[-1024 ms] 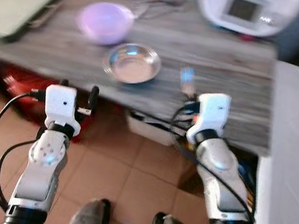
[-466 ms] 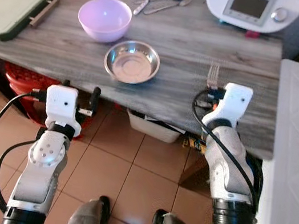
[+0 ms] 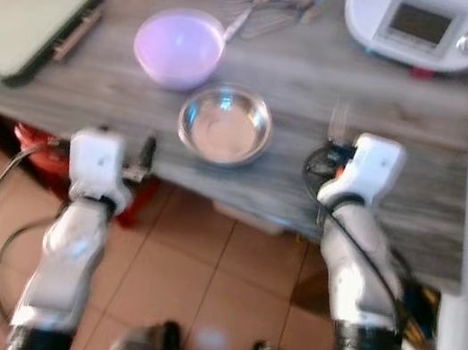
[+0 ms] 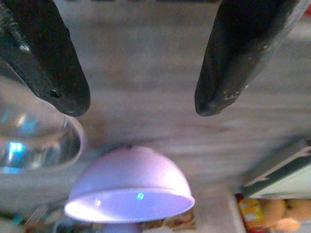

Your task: Setting the table

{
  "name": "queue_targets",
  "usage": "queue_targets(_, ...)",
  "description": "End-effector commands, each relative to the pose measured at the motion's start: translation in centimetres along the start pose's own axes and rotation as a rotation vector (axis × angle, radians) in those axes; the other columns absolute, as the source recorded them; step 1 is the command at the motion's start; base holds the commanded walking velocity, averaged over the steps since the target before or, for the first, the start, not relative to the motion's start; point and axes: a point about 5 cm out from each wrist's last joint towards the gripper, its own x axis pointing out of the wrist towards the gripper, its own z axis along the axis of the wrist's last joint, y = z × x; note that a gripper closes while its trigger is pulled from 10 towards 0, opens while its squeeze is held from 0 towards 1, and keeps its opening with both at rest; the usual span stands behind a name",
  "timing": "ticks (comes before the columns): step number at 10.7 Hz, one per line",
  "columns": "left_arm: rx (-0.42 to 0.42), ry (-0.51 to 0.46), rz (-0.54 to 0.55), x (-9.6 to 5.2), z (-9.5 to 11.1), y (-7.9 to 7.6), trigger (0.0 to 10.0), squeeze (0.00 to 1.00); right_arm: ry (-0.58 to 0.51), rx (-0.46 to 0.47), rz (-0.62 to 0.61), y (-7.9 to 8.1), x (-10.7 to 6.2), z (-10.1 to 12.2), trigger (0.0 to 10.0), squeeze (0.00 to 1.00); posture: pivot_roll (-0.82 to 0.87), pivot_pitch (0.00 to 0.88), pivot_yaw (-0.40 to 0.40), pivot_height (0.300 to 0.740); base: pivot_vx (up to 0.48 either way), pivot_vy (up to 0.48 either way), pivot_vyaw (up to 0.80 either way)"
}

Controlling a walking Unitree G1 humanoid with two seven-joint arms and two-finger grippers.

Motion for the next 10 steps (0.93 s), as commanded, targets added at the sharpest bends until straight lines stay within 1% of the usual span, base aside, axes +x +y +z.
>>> queue_targets(1,0.013,0.032,0.031,-0.6,-0.8,1.2,10.0,0.0,-0.009,0.005,0.021,1.0,-0.3,-0.1,10.0,0.0,-0.05,0.174,0.035,0.74,0.311,0.364,0.0)
queue_targets(2,0.01,0.032,0.035,-0.5,-0.9,1.0,10.0,0.0,-0.012,-0.001,0.023,1.1,-0.3,-0.1,10.0,0.0,-0.05,0.158,0.036,0.74,0.0,0.334,0.0)
queue_targets(4,0.002,0.027,0.038,-0.5,-1.1,0.6,10.0,0.0,-0.018,-0.004,0.01,0.8,-0.1,0.0,10.0,0.0,-0.06,0.123,0.032,0.74,0.0,0.0,0.0)
queue_targets(6,-0.001,0.027,0.041,-0.7,-1.4,0.5,10.0,0.0,-0.013,0.003,-0.037,0.2,0.0,-0.2,10.0,0.0,-0.05,0.104,0.032,0.74,0.0,0.0,0.0)
queue_targets(7,-0.002,0.033,0.038,-0.7,-1.7,0.5,10.0,0.0,0.007,0.028,-0.064,-0.1,0.0,-0.7,10.0,0.0,-0.05,0.084,0.038,0.74,0.0,0.0,0.0)
queue_targets(8,-0.002,0.036,0.024,-0.7,-1.9,0.4,10.0,0.0,0.047,0.082,-0.111,-0.5,-0.1,-1.4,10.0,0.0,-0.05,0.067,0.047,0.74,0.0,0.0,0.0)
queue_targets(9,-0.006,0.032,0.007,-0.4,-1.8,0.2,10.0,0.0,0.071,0.117,-0.158,-1.1,-0.3,-2.0,10.0,0.0,-0.06,0.052,0.054,0.74,0.0,0.0,0.0)
queue_targets(10,-0.007,0.02,-0.014,0.1,-1.6,0.0,10.0,0.0,0.074,0.121,-0.19,-1.6,-0.4,-2.1,10.0,0.0,-0.06,0.047,0.058,0.74,0.0,0.0,0.0)
